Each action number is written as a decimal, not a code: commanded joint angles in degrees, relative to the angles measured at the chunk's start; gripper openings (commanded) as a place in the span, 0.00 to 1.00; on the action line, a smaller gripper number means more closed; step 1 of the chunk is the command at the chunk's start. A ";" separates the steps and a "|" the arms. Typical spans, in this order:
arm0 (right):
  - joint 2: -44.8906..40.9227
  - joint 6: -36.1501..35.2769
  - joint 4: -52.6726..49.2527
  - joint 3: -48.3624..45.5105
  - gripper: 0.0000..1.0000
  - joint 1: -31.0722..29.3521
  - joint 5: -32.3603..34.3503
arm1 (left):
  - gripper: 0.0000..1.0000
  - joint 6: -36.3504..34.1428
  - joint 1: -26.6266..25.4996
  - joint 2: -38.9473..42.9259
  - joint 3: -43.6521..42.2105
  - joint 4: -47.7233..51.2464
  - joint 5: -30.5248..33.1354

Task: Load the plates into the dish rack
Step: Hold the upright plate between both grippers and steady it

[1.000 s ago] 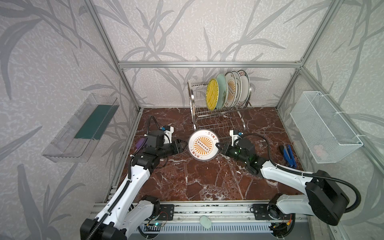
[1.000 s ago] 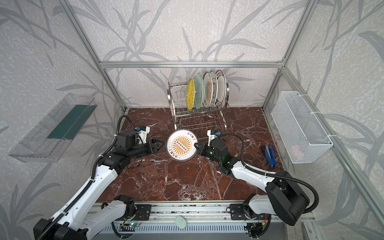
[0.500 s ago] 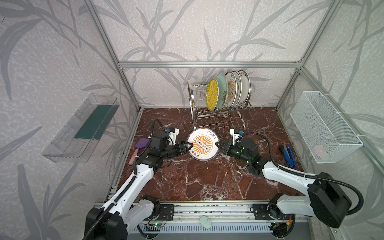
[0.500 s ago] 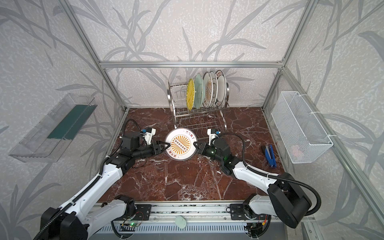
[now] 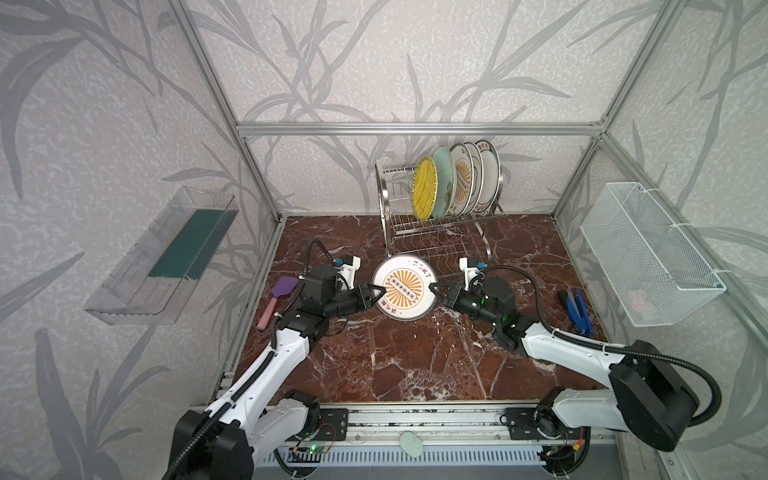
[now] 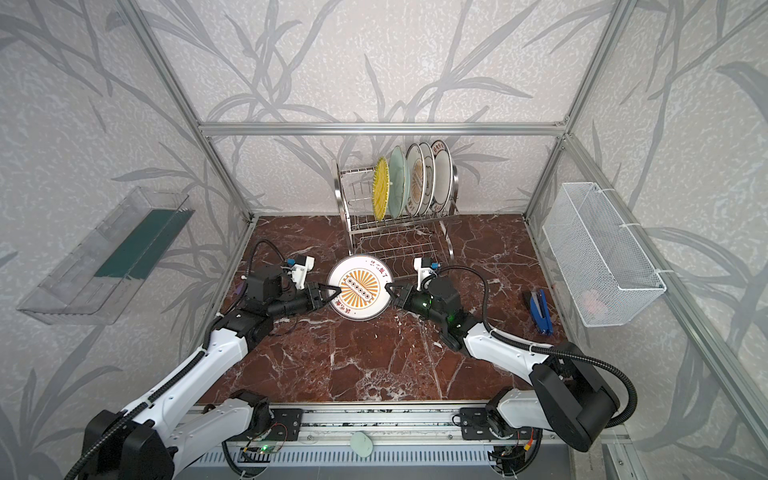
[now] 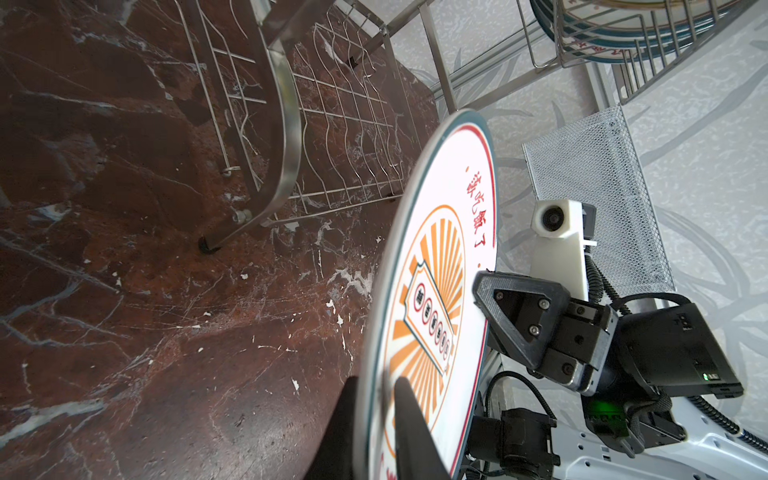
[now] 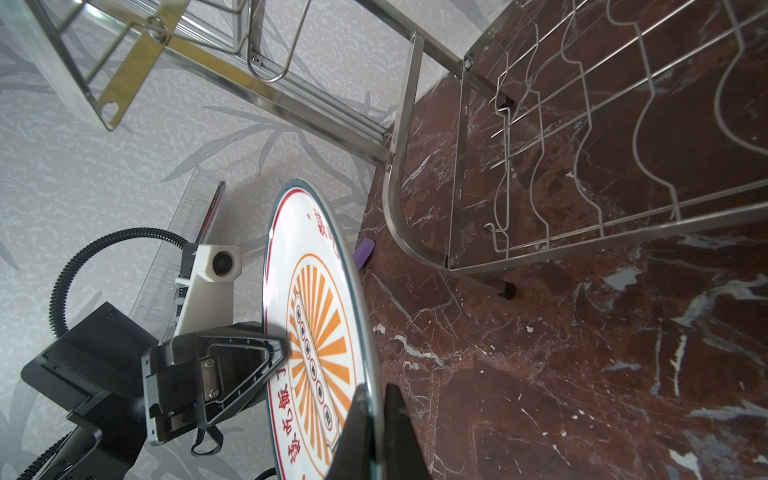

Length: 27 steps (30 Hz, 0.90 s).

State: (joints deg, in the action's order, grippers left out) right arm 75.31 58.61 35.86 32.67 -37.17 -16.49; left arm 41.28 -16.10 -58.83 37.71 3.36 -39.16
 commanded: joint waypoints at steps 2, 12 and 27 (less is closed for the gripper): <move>-0.50 0.22 4.05 -0.18 0.00 -0.05 0.60 | 0.08 0.12 -0.43 -0.14 -0.28 -1.99 -0.39; -2.11 0.03 2.08 -0.06 0.01 -0.49 1.71 | 0.00 0.50 -0.51 0.27 -0.96 -3.97 -0.72; -0.76 0.23 3.82 -0.35 0.29 -5.77 6.60 | 0.00 7.22 -0.51 4.39 -3.56 -12.17 0.82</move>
State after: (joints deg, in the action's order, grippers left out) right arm 74.22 58.74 36.07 32.45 -41.39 -11.42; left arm 46.26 -16.45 -56.38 34.63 -3.49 -39.16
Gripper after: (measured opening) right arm 0.290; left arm 0.048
